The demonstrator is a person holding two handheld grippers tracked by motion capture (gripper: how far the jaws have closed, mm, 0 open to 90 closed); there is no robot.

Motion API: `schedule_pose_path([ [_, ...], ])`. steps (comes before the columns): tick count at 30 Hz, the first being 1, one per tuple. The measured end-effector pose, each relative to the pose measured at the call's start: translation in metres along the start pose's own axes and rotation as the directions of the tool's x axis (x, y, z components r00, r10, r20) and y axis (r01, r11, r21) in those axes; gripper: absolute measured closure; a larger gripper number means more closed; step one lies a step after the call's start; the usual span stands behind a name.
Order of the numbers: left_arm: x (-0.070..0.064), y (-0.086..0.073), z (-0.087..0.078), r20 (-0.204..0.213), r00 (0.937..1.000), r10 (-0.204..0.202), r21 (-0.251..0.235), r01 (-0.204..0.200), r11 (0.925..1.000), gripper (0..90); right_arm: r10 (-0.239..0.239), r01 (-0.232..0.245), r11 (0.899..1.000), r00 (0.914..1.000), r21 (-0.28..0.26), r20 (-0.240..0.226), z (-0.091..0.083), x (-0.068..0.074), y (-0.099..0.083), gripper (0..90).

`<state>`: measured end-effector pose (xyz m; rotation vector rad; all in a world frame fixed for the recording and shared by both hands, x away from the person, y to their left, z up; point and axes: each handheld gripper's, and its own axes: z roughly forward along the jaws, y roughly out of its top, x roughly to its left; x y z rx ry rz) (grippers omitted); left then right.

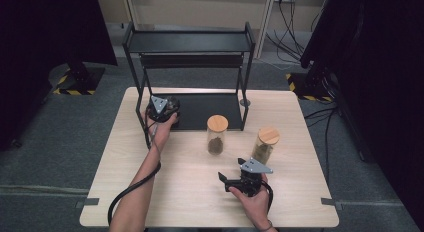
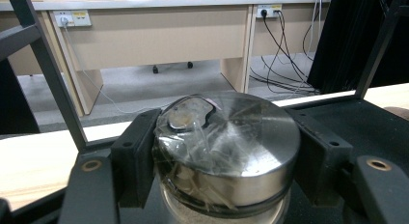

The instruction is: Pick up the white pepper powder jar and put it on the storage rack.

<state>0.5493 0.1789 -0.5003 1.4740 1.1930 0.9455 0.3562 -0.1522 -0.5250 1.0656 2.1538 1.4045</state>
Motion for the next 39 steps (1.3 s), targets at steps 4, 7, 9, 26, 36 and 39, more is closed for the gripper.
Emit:
schedule_pose_path([
  [4,0.0,0.0,0.0,-0.001,1.0,-0.004,0.002,0.004,1.0,32.0,0.0,0.0,1.0,1.0,-0.001,0.0,0.0,0.0,0.0,4.9],
  [7,0.001,0.0,0.0,-0.003,1.0,-0.001,0.002,0.001,1.0,30.3,0.001,-0.001,1.0,1.0,0.0,0.0,0.0,0.0,0.0,4.9],
  [9,0.001,0.001,-0.001,0.003,0.9999,-0.014,0.001,0.014,0.9999,26.5,0.0,0.0,1.0,1.0,0.002,-0.001,0.0,0.0,0.0,4.9],
  [26,-0.008,0.01,-0.012,0.005,0.9999,-0.01,-0.014,0.01,0.9999,13.2,0.003,-0.003,1.0,1.0,0.006,0.001,0.0,0.0,0.0,4.9],
  [36,-0.013,0.012,-0.021,-0.004,1.0,0.006,-0.019,-0.006,0.9998,12.9,-0.001,0.001,1.0,1.0,0.007,0.002,0.001,0.0,0.0,4.8],
  [39,-0.013,0.011,-0.024,-0.002,1.0,0.004,-0.016,-0.004,0.9999,12.9,-0.002,0.002,1.0,1.0,0.008,0.002,0.001,0.001,0.0,4.8],
])
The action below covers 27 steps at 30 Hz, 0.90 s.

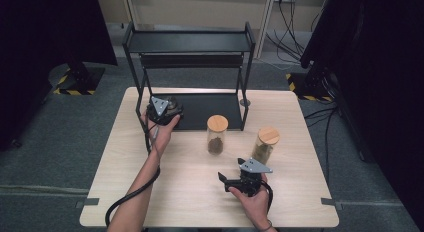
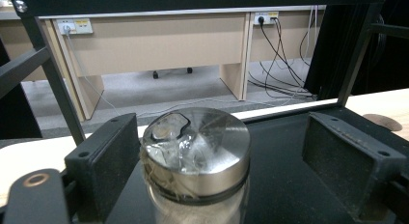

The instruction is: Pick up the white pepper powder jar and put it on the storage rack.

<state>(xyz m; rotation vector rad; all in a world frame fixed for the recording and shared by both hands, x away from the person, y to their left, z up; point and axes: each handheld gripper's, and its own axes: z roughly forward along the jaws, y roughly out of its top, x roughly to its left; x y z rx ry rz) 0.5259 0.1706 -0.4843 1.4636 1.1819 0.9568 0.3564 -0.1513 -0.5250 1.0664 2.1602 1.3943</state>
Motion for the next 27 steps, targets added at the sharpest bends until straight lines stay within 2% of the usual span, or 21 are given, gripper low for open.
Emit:
schedule_pose_path([
  [3,0.0,-0.002,-0.002,0.01,0.9999,-0.008,0.004,0.008,1.0,12.9,0.0,0.0,1.0,1.0,0.001,0.0,0.0,0.0,0.0,4.8],
  [13,-0.003,-0.003,-0.013,0.024,0.9996,0.011,0.0,-0.011,0.9999,13.0,-0.002,0.002,1.0,1.0,0.001,0.001,0.0,0.0,0.0,4.8],
  [27,-0.008,-0.01,-0.026,0.041,0.9992,0.001,0.0,-0.001,1.0,13.0,-0.002,0.002,1.0,1.0,0.001,0.0,0.0,0.001,0.0,4.8],
])
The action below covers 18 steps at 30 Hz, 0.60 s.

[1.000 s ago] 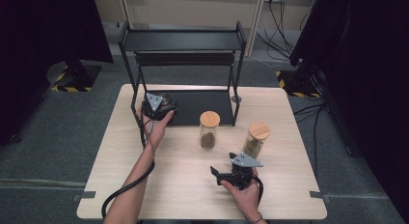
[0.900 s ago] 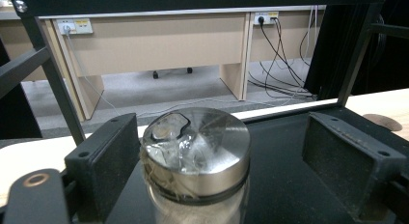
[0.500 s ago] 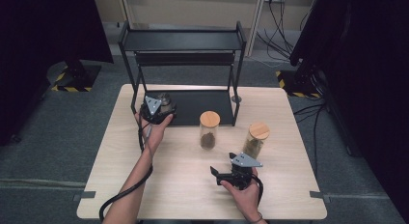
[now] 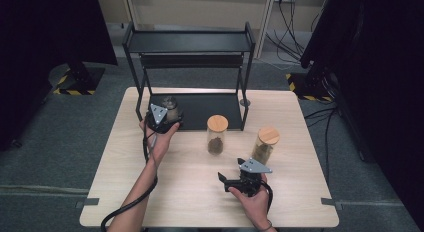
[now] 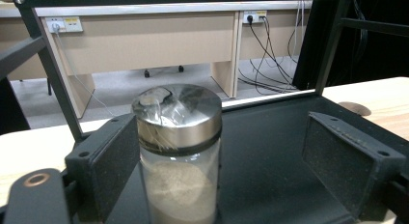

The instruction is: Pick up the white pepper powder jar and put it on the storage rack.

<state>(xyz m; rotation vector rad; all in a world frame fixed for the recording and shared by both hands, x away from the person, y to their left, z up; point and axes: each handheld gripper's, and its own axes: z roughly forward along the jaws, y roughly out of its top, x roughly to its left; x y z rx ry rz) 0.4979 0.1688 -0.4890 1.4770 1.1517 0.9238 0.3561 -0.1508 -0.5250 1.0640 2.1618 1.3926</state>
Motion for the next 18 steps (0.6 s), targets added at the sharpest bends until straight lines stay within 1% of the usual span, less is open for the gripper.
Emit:
schedule_pose_path([
  [11,-0.007,-0.008,-0.01,0.019,0.9997,0.012,0.003,-0.012,0.9999,12.9,-0.001,0.001,1.0,1.0,0.001,-0.002,0.0,0.0,0.0,4.8],
  [18,-0.011,-0.011,-0.016,0.028,0.9995,0.013,0.0,-0.013,0.9999,12.9,-0.001,0.001,1.0,1.0,0.001,-0.002,0.0,0.0,0.0,4.8],
])
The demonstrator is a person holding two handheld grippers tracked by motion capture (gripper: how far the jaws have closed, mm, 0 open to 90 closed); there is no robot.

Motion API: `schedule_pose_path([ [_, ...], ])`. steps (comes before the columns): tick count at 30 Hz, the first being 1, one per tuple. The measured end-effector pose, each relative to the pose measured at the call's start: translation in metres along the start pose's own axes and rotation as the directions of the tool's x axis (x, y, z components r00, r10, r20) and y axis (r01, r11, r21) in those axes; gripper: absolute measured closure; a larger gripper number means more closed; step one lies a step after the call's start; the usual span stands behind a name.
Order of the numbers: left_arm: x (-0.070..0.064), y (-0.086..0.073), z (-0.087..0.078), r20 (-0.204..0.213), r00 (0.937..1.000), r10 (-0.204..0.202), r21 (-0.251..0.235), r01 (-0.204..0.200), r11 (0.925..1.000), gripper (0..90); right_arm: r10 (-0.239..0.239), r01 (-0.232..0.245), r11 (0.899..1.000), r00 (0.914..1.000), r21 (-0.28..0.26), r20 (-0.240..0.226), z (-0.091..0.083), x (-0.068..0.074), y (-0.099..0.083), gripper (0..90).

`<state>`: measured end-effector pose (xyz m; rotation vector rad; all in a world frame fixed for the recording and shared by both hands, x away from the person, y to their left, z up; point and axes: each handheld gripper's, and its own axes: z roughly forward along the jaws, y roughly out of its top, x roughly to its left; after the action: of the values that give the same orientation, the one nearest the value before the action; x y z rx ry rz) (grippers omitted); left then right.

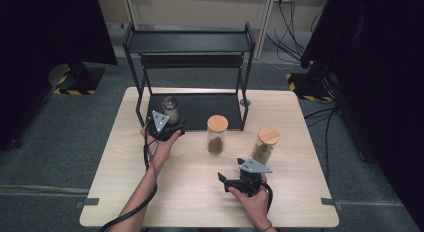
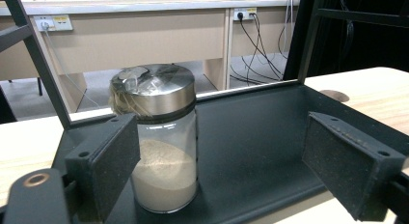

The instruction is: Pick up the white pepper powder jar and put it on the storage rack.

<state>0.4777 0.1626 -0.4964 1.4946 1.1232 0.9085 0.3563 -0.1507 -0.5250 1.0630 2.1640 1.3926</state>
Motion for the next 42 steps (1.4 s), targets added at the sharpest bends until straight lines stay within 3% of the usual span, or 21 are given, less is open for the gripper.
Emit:
schedule_pose_path([
  [16,-0.01,-0.002,-0.014,0.042,0.999,-0.013,-0.005,0.013,0.9999,12.9,0.004,-0.004,1.0,1.0,0.0,0.0,0.0,0.0,0.0,4.8],
  [34,-0.013,-0.009,-0.036,0.086,0.9948,-0.054,0.016,0.052,0.9985,12.9,0.005,-0.005,1.0,1.0,0.0,-0.001,0.0,0.0,0.0,4.8],
  [42,-0.015,-0.014,-0.045,0.094,0.9942,-0.051,0.019,0.05,0.9986,12.9,0.005,-0.005,1.0,1.0,-0.001,-0.001,0.0,0.0,0.0,4.8],
])
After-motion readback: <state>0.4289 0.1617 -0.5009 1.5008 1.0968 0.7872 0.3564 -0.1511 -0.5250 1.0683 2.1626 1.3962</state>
